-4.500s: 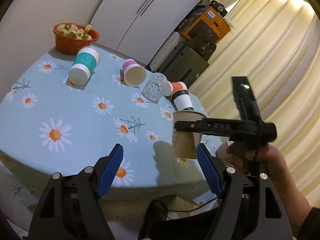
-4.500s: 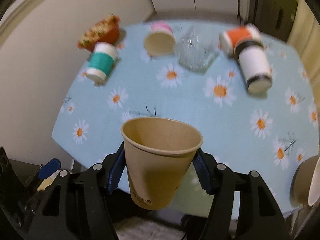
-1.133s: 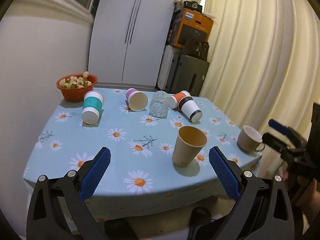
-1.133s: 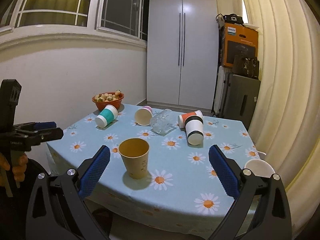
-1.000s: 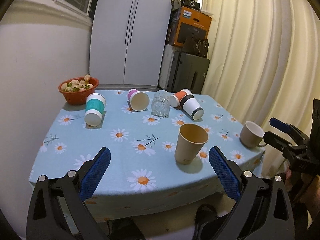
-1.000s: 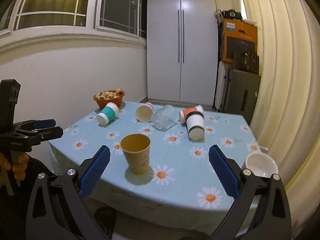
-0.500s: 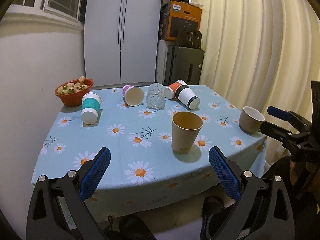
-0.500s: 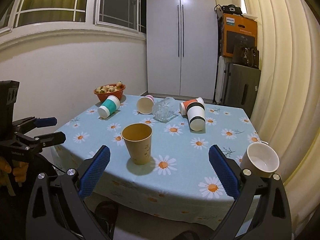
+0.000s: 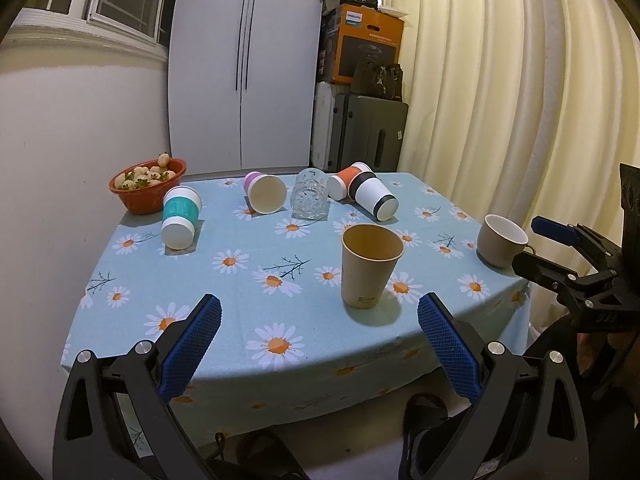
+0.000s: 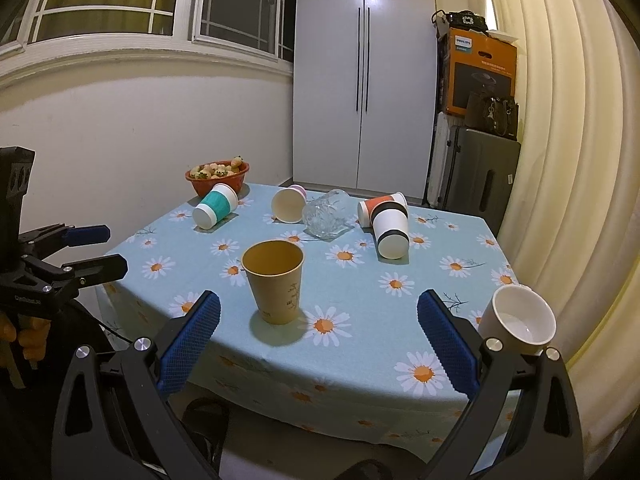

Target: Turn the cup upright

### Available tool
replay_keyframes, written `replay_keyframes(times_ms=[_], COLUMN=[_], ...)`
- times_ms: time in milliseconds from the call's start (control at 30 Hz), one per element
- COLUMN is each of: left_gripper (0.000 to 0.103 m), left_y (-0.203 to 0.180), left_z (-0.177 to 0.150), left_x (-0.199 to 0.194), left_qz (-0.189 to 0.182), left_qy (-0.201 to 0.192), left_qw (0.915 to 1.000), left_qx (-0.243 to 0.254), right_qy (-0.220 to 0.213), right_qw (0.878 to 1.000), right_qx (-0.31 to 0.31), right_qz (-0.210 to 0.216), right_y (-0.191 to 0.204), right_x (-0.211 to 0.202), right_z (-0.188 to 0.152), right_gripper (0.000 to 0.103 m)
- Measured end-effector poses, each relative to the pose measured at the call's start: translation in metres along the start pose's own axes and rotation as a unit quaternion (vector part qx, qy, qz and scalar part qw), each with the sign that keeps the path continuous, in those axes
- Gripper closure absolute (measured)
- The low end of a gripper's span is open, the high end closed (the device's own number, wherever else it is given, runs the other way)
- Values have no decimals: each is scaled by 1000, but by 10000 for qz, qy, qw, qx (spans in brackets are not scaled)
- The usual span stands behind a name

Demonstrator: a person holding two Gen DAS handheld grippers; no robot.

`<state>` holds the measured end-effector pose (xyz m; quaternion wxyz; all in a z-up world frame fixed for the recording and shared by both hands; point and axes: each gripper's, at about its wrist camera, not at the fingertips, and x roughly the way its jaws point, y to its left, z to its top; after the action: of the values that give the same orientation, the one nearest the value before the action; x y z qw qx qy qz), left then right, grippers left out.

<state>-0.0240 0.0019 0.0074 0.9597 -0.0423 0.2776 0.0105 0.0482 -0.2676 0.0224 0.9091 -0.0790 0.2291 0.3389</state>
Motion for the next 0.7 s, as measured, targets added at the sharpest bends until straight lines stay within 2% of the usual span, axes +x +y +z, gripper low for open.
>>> replay_keyframes(times_ms=[700], left_gripper=[7], left_y=[-2], left_z=[-1], left_x=[1], left_qz=[-9], left_qy=[16], left_qw=[10000], left_qx=[12], right_qy=[42], right_qw=[9999], right_qx=[-114], right_qz=[-22], right_y=[3], right_x=[1], right_z=[-4], right_gripper=[5])
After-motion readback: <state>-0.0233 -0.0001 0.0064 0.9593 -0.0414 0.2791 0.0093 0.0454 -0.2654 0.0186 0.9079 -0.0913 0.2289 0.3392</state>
